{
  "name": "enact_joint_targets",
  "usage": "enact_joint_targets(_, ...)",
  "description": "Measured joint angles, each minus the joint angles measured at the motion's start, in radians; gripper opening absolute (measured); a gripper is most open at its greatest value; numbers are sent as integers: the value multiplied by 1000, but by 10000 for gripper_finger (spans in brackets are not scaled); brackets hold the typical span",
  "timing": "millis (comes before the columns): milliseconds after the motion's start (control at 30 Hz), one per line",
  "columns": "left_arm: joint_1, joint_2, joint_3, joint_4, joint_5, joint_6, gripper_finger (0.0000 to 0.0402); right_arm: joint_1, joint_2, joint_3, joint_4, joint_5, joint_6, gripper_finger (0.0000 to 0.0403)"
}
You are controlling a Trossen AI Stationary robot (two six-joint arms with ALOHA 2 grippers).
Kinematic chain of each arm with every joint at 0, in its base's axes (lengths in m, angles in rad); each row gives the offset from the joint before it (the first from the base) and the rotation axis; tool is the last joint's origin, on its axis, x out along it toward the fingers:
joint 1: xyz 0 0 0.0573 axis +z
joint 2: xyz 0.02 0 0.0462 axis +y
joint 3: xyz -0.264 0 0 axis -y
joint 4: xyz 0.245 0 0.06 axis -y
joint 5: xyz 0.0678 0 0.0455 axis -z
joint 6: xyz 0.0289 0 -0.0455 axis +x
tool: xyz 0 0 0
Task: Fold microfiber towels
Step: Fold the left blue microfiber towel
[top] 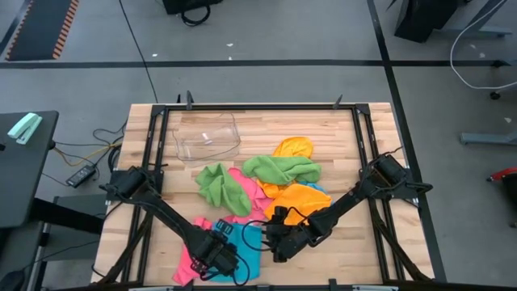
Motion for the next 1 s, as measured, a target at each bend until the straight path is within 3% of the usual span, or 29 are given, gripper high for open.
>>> enact_joint_targets(167, -7, -1, 69, -101, 0, -30, 160, -4, 0, 0, 0, -11, 13, 277)
enact_joint_targets(433, -5, -1, 81, -84, 0, -61, 145, -69, 0, -10, -19, -69, 144, 277)
enact_joint_targets(600, -4, -1, 81, -84, 0, -62, 131, -99, 0, -35, -15, -206, 257, 277)
enact_joint_targets(800, -4, -1, 81, -83, 0, -61, 121, -83, 45, -44, 136, -250, 260, 277)
enact_joint_targets(1000, -3, -1, 81, -83, 0, -60, 117, -85, 90, -41, 182, -212, 268, 261)
